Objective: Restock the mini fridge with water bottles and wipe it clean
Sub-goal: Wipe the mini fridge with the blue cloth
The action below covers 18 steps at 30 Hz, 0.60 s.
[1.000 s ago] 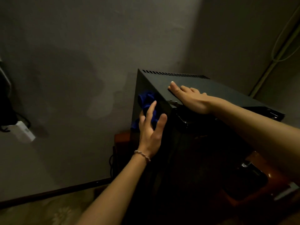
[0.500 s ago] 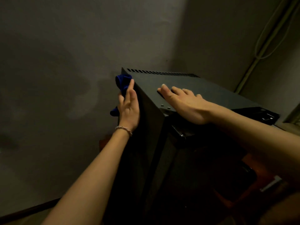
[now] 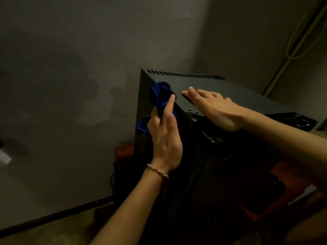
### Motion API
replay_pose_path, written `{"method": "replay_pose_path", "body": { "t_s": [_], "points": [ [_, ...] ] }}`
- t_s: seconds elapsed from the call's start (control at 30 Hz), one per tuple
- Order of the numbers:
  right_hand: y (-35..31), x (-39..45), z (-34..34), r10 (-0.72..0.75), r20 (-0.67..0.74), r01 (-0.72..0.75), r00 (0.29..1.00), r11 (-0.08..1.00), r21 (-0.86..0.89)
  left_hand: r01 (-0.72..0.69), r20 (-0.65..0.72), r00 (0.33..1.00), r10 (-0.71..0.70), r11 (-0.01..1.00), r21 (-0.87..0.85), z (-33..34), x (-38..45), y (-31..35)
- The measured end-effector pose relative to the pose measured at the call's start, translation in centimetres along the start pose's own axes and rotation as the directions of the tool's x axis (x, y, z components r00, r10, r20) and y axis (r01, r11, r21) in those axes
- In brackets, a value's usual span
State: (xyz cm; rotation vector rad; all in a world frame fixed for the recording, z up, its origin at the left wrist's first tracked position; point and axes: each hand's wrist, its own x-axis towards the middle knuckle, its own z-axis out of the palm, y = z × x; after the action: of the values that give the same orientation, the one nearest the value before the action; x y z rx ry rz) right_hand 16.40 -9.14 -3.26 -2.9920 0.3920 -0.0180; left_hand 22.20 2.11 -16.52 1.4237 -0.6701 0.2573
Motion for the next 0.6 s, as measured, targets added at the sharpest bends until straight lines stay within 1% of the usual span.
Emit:
{"method": "replay_pose_path", "body": {
  "t_s": [0.07, 0.17, 0.27, 0.33, 0.4, 0.6],
  "points": [
    [0.0, 0.0, 0.0, -0.004, -0.005, 0.004, 1.0, 1.0, 0.001, -0.032, 0.038, 0.999, 0.031, 0.999, 0.035, 0.3, -2.8, 2.3],
    [0.0, -0.1, 0.0, -0.011, -0.004, 0.011, 1.0, 1.0, 0.007, -0.012, 0.061, 0.998, 0.008, 0.997, 0.073, 0.3, -3.8, 3.1],
    [0.2, 0.0, 0.1, -0.012, 0.01, 0.012, 1.0, 1.0, -0.003, -0.027, 0.022, 0.999, 0.024, 0.994, 0.108, 0.3, -2.9, 2.8],
    [0.1, -0.1, 0.1, -0.016, 0.014, 0.017, 1.0, 1.0, -0.016, -0.027, -0.006, 1.0, 0.028, 0.995, 0.094, 0.2, -1.8, 2.3],
    [0.0, -0.1, 0.0, -0.016, 0.021, 0.017, 1.0, 1.0, -0.019, -0.001, -0.017, 1.0, 0.003, 0.997, 0.074, 0.0, -0.2, 1.4],
    [0.0, 0.1, 0.0, 0.002, 0.019, -0.002, 1.0, 1.0, -0.003, 0.145, -0.033, 0.989, -0.143, 0.989, 0.036, -0.9, 6.8, -2.8]
  ]
}}
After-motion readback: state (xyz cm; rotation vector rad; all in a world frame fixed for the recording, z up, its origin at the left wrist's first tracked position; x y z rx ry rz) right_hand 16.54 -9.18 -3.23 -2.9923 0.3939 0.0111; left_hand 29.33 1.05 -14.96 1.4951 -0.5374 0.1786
